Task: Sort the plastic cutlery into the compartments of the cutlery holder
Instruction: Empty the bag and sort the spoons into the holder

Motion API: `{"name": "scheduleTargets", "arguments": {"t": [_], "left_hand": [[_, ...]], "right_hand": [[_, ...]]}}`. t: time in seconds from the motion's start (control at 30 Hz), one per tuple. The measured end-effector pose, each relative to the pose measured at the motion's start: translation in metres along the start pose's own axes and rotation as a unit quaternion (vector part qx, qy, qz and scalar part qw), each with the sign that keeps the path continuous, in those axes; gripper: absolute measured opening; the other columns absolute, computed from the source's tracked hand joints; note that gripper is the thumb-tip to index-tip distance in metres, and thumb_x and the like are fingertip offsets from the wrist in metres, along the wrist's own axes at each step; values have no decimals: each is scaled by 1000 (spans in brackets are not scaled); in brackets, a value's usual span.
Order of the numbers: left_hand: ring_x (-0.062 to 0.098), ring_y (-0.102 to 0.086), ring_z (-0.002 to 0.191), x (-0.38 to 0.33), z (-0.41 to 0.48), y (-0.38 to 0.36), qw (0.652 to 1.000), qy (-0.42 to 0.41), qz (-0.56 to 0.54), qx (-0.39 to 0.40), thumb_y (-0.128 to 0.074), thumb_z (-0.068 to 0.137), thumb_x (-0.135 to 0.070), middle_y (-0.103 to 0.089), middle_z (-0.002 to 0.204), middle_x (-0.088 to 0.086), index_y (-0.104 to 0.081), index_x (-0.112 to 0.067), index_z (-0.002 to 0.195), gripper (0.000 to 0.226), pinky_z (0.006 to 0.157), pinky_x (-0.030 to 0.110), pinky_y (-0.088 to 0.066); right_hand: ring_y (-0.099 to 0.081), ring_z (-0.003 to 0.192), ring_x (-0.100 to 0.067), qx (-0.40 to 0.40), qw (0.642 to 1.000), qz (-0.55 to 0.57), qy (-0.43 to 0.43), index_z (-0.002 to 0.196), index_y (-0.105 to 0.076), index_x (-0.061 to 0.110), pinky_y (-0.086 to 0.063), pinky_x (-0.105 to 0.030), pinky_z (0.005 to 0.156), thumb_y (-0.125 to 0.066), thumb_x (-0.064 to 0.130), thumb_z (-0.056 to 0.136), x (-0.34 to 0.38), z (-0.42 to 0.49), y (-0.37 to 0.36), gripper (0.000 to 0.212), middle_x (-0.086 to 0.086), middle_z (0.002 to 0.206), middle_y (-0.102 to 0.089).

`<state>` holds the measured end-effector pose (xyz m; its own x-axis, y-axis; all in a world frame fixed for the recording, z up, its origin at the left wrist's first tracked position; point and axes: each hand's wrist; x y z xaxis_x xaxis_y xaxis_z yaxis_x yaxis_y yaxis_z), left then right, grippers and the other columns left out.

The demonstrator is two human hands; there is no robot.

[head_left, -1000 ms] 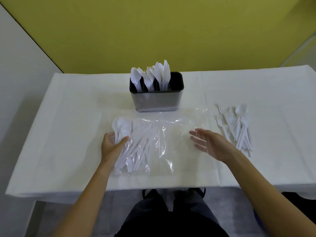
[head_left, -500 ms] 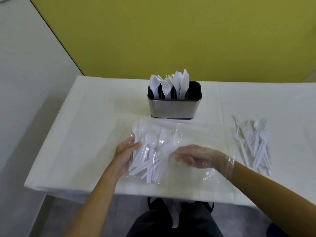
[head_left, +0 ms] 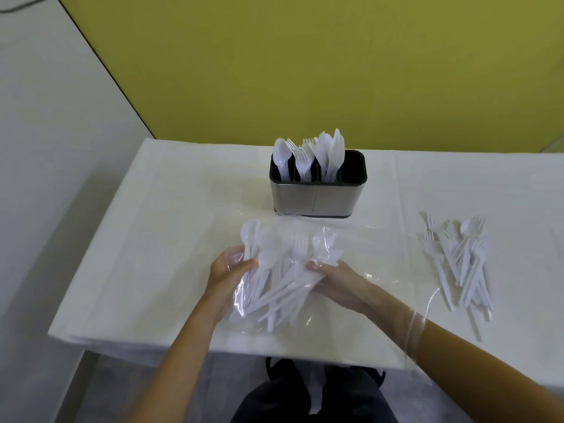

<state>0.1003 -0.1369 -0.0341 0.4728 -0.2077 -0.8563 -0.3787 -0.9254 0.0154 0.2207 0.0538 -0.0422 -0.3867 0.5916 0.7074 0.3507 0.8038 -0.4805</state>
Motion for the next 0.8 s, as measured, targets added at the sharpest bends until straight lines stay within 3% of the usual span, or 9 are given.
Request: {"name": "scheduleTargets", "arguments": {"t": [0.1, 0.2, 0.33, 0.47, 0.57, 0.63, 0.73, 0.8], "left_hand": [[-3, -67, 70, 1, 0, -3, 1000, -4, -3, -13, -68, 82, 0, -68, 95, -4, -61, -15, 105, 28, 56, 8, -48], [2, -66, 81, 5, 4, -4, 999, -12, -1, -30, -71, 80, -4, -68, 100, -2, -62, -17, 103, 27, 64, 12, -47], [1, -63, 76, 10, 6, -2, 999, -20, -4, -50, -72, 82, -7, -65, 93, -7, -61, -18, 100, 24, 64, 14, -46], [10, -61, 81, 16, 10, 2, 997, -14, 2, -71, -74, 80, -11, -63, 95, -1, -61, -18, 105, 29, 69, 23, -47], [13, -62, 85, 18, 12, 2, 997, -13, 9, -74, -74, 79, -9, -63, 95, -1, -62, -19, 103, 29, 72, 23, -47], [11, -61, 82, 17, 12, 0, 997, -13, 13, -77, -73, 80, -8, -63, 91, -3, -61, -18, 103, 28, 68, 21, -46], [6, -60, 76, 18, 11, -2, 996, -15, 23, -83, -74, 81, -10, -61, 88, -5, -60, -16, 105, 29, 64, 19, -45], [11, -61, 80, 19, 12, -1, 995, -19, 38, -89, -75, 79, -12, -62, 90, -3, -61, -16, 106, 31, 66, 20, -46]], "right_hand": [[-67, 88, -23, -6, 1000, 5, 5, 98, -66, 8, -53, -35, 83, -53, 9, 93, 1, 0, 3, 14, -10, 94, -68], [-64, 101, -29, -31, 999, 6, -7, 112, -61, 3, -52, -38, 91, -55, 14, 94, 1, 1, 6, 22, -16, 109, -64], [-57, 117, -33, -72, 997, 30, -16, 117, -61, -1, -41, -48, 106, -58, 22, 92, 3, -3, 15, 33, -20, 121, -61], [-59, 113, -31, -87, 994, 70, 7, 118, -59, 1, -49, -39, 96, -55, 29, 89, 6, -14, 25, 41, -17, 115, -64], [-67, 93, -21, -110, 986, 125, 29, 95, -60, 12, -54, -33, 84, -54, 31, 85, 8, -26, 33, 22, -7, 93, -70], [-68, 91, -21, -130, 978, 157, 40, 89, -59, 13, -54, -35, 82, -59, 33, 85, 9, -32, 41, 21, -7, 92, -69], [-70, 93, -24, -126, 975, 170, 72, 86, -61, 13, -59, -38, 77, -93, 43, 44, 8, -41, 57, 60, -6, 88, -70], [-70, 93, -25, -146, 971, 158, 109, 89, -61, 14, -59, -38, 71, -95, 47, 31, 6, -46, 70, 75, -4, 85, -71]]}}
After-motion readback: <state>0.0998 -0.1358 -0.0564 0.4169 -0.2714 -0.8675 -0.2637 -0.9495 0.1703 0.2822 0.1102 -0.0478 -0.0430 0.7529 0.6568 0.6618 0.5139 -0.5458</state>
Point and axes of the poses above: each hand's wrist, its own z-axis towards the middle knuckle, its own y-axis out of the back of the hand, x = y × z
